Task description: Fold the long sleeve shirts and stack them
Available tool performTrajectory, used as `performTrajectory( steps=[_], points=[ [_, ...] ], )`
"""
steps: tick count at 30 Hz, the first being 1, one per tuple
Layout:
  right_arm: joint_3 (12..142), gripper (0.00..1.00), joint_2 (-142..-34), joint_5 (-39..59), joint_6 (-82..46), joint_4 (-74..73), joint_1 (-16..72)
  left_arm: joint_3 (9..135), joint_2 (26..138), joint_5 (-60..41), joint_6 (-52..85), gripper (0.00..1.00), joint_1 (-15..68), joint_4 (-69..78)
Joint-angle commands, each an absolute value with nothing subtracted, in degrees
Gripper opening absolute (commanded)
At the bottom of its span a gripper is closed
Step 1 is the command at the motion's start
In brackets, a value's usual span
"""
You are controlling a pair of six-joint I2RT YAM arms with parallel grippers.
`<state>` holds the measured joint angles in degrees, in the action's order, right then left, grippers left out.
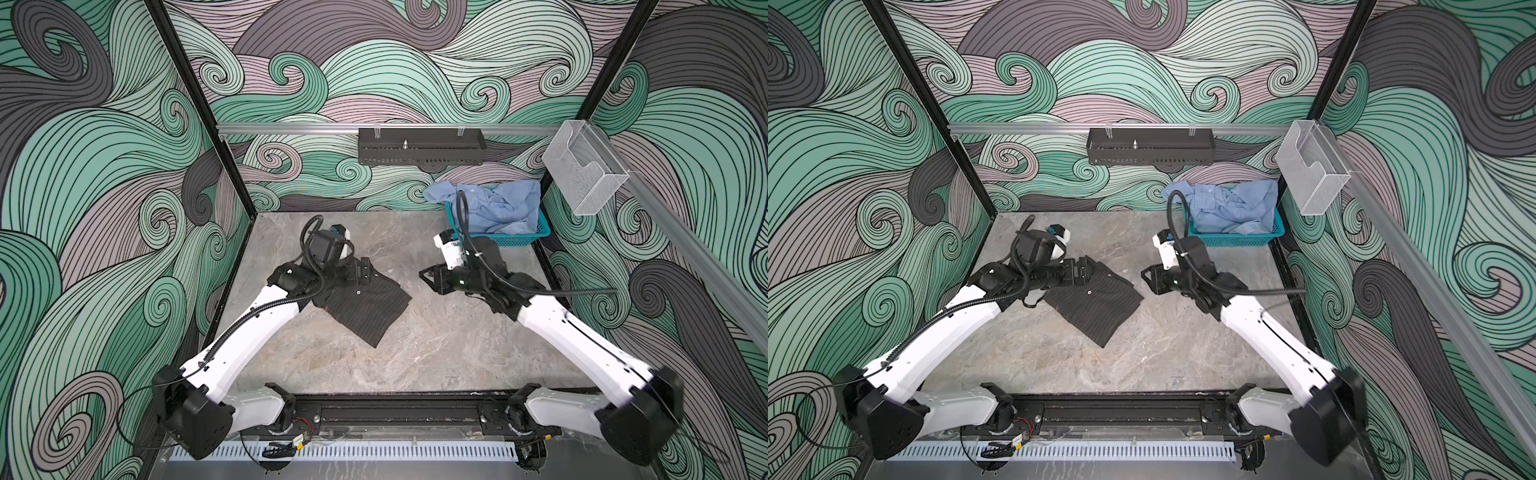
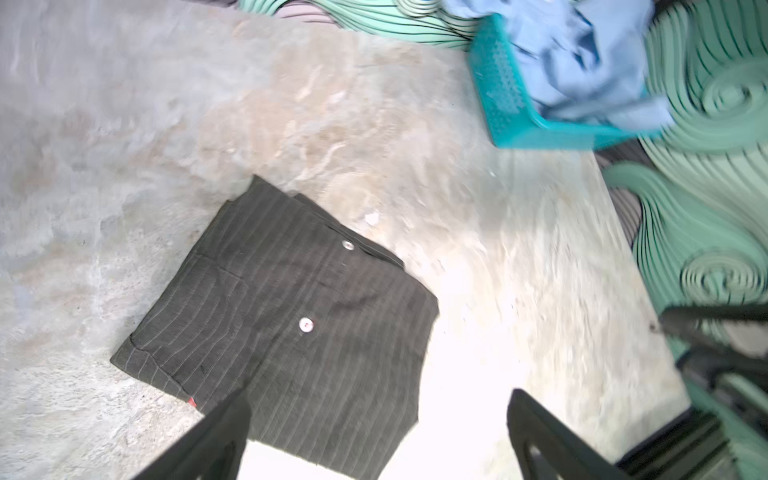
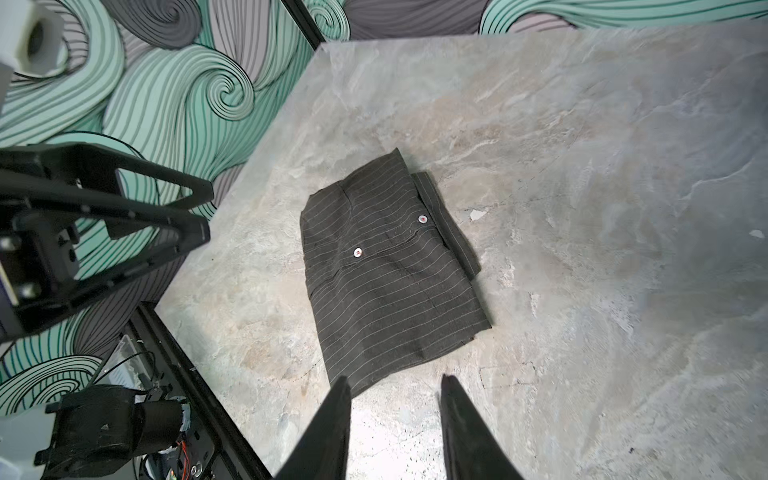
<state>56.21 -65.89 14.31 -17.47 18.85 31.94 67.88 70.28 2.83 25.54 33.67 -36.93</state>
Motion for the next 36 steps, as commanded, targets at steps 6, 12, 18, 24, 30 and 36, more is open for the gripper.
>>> performTrajectory(
  steps=[6, 12, 18, 24, 30, 36],
  points=[
    [38.8, 0.33, -51.3, 17.9, -19.5, 11.3, 30.1, 65.0, 84.4, 27.2, 27.4, 0.98, 55.3, -49.4],
    [35.0, 0.36, -40.3, 16.1, -18.1, 19.2, 30.0, 70.6, 98.7, 32.2, 30.4, 0.99, 61.3, -51.7],
    [33.8, 0.36, -34.2, 14.7, -17.0, 25.1, 29.9, 74.7, 107.5, 32.7, 29.3, 0.99, 61.0, -51.3],
    [32.6, 0.36, -32.3, 14.7, -16.8, 26.0, 30.0, 78.0, 113.6, 32.9, 27.4, 0.99, 59.6, -51.1],
    [32.4, 0.36, -31.7, 14.1, -15.9, 26.5, 29.9, 79.4, 117.6, 30.7, 24.1, 0.99, 55.9, -51.4],
    [32.9, 0.36, -31.7, 13.4, -15.0, 27.0, 29.8, 82.2, 122.7, 23.2, 20.0, 0.99, 52.9, -56.4]
  ],
)
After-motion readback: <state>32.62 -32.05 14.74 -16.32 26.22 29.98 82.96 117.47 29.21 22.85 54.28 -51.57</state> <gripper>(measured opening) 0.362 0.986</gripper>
